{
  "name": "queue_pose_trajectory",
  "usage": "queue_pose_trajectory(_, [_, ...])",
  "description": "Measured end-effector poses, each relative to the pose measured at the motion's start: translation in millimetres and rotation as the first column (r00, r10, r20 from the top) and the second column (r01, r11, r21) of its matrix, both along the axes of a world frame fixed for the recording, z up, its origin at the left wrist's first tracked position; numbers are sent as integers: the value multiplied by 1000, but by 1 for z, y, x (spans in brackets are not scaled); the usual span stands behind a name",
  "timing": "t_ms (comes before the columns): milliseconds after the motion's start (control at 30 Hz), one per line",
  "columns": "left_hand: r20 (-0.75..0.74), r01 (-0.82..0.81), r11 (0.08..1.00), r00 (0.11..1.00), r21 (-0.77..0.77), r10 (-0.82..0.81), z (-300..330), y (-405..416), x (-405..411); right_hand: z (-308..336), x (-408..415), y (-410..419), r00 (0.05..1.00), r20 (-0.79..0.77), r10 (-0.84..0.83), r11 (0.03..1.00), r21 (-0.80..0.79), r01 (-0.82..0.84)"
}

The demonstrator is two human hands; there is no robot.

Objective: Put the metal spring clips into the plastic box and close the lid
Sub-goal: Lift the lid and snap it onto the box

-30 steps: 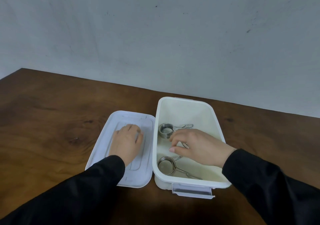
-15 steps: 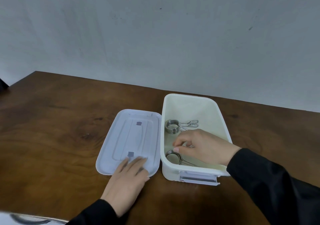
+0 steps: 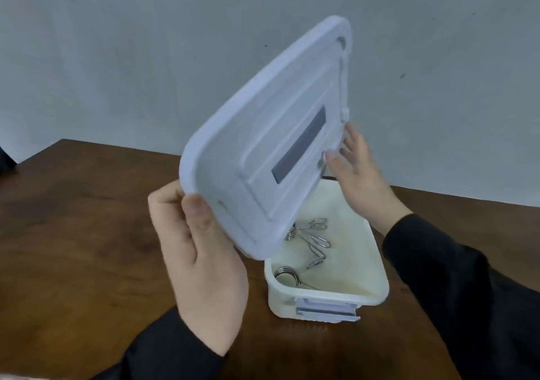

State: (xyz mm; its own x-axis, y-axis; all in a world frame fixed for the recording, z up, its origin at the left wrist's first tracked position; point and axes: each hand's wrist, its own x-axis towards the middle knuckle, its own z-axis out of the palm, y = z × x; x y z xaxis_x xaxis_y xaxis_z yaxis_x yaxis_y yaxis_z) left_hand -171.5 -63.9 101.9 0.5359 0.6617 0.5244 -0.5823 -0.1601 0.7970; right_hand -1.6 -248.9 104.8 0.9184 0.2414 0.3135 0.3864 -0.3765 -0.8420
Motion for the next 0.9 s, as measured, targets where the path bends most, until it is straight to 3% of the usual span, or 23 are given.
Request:
queue_pose_trajectory(100, [-126,126,951,978,-281,-166,16,-29,5,20,22,-17,986,-162,39,960,281,8])
queue_pose_trajectory(200, [-97,299,820,915,-488,-391,10,-40,14,24,42,-35,962,-269,-48,915,374,151])
queue_pose_trajectory(300, [-267,328,852,849,-408,-455,-11,-37,16,13,60,-50,937,-338,-82,948,262,178])
queue_pose_trajectory(433, [-579,236,963,771,-128,-265,-42,-37,12,-12,75,-56,951,-277,-136,990,-6,139])
queue_pose_trajectory(500, [-681,182,981,710,-68,-179,-55,-44,11,-23,83,-52,951,-264,-159,986,-87,141])
queue_pose_trajectory(600, [-738,155,982,649,-109,-184,-69,-58,14,-42,95,-40,950,-262,-170,972,-206,117])
queue_pose_trajectory(700, [-762,157,986,631,-55,-143,-78,-63,20,-57,100,-35,962,-204,-182,951,-284,120])
queue_pose_trajectory(900, [-766,246,956,580,-160,-278,-74,-43,39,-62,107,-44,959,-254,-127,959,-278,53])
